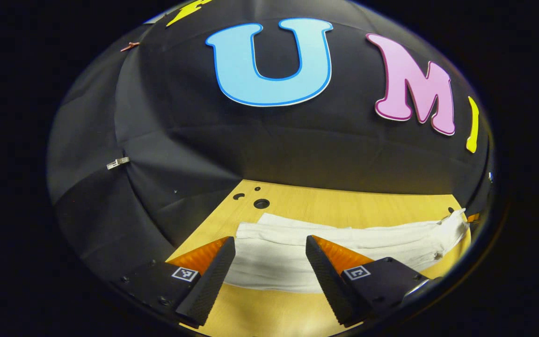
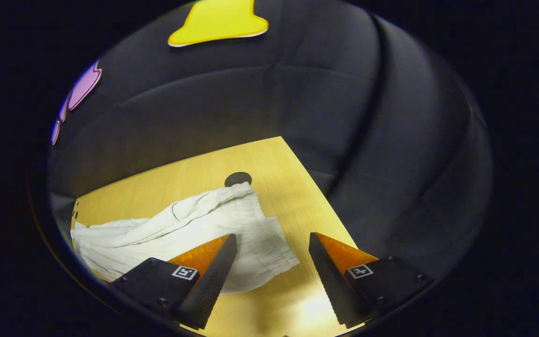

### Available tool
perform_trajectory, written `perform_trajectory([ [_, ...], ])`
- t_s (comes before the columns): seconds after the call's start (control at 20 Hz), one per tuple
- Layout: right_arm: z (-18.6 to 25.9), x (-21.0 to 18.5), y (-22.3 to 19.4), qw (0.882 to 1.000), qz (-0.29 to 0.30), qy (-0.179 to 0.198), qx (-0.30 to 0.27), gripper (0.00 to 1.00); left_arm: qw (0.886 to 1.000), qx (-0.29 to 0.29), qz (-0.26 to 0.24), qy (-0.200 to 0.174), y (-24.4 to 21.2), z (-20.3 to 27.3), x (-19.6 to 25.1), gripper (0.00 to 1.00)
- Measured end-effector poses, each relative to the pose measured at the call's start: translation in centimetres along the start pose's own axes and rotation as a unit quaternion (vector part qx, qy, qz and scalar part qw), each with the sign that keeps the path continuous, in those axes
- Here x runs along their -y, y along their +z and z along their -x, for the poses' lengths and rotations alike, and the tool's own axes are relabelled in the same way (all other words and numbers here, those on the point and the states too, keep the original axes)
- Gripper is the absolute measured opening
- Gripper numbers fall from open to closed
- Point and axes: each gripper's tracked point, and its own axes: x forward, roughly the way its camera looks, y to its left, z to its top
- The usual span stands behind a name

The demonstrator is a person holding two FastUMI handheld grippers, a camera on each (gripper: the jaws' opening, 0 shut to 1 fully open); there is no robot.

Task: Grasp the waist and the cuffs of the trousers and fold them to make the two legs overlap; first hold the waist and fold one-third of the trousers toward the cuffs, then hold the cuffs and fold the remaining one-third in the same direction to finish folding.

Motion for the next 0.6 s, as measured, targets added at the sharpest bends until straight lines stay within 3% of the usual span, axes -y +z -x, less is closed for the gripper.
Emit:
perform_trajectory([
  [0.4, -1.3, 0.0, -3.8, 0.995, -0.093, 0.004, -0.040, 0.99, 1.000, -0.004, 0.007, -0.005, -2.9, 6.1, 4.5, 0.97],
  [0.6, -1.1, -0.1, -3.8, 0.996, -0.084, -0.007, -0.034, 0.98, 1.000, -0.003, -0.015, -0.012, -3.3, 7.1, 7.2, 0.98],
])
